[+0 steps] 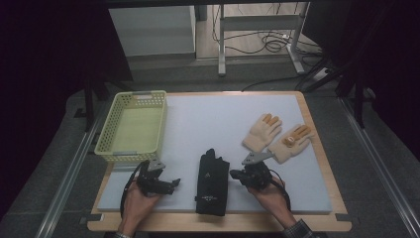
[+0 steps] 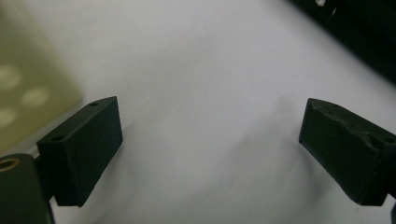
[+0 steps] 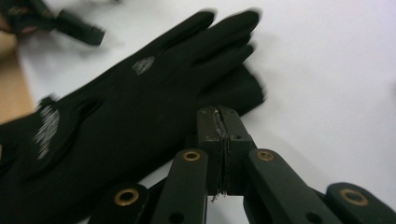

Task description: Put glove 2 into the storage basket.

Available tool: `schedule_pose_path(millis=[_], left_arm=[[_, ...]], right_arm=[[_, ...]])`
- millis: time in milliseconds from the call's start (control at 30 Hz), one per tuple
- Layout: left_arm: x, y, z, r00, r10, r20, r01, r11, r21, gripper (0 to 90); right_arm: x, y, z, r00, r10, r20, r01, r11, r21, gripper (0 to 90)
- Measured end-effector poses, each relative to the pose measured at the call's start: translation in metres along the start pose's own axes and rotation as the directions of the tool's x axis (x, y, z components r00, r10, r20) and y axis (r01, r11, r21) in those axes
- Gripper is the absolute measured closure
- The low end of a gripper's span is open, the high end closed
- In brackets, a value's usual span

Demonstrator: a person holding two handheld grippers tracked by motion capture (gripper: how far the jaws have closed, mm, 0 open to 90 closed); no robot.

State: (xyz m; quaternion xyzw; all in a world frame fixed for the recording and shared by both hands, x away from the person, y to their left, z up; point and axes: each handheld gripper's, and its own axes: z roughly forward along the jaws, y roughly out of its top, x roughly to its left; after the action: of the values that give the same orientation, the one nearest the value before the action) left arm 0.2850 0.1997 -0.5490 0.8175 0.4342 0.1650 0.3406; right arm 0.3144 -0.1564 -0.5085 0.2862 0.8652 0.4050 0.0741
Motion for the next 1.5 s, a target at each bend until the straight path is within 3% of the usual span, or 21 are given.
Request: schedule_pose_path(millis=[200, 433, 633, 933, 1233, 1500], left_arm=[[0.008, -0.020, -0.012, 0.9986, -0.053, -0.007, 0.053, 0.9982, -0.027, 5.8], [0.008, -0.020, -0.010, 0.9987, -0.050, -0.005, 0.050, 0.9985, -0.024, 4.0], [0.008, -0.020, -0.011, 0.9989, -0.046, -0.002, 0.046, 0.9987, -0.024, 4.1], [0.010, -0.021, -0.012, 0.9993, -0.037, -0.003, 0.037, 0.9990, -0.025, 5.3], [0.011, -0.022, -0.013, 0.9997, -0.024, 0.001, 0.024, 0.9995, -0.021, 5.0], [0.011, -0.024, -0.013, 0.9996, -0.026, 0.004, 0.026, 0.9990, -0.037, 4.5]], right_arm=[[0.020, -0.019, 0.001, 0.9985, -0.026, -0.049, 0.028, 0.999, 0.031, 87.5], [0.035, -0.029, 0.008, 0.9945, -0.032, -0.100, 0.038, 0.998, 0.059, 87.4], [0.043, -0.023, 0.021, 0.9921, -0.038, -0.120, 0.045, 0.998, 0.049, 87.5], [0.045, -0.009, 0.040, 0.9947, -0.038, -0.095, 0.041, 0.999, 0.034, 87.6], [0.038, 0.006, 0.058, 0.9969, -0.015, -0.078, 0.016, 1.000, 0.022, 88.2], [0.034, 0.020, 0.074, 0.9988, -0.034, -0.035, 0.035, 0.999, 0.017, 88.3]])
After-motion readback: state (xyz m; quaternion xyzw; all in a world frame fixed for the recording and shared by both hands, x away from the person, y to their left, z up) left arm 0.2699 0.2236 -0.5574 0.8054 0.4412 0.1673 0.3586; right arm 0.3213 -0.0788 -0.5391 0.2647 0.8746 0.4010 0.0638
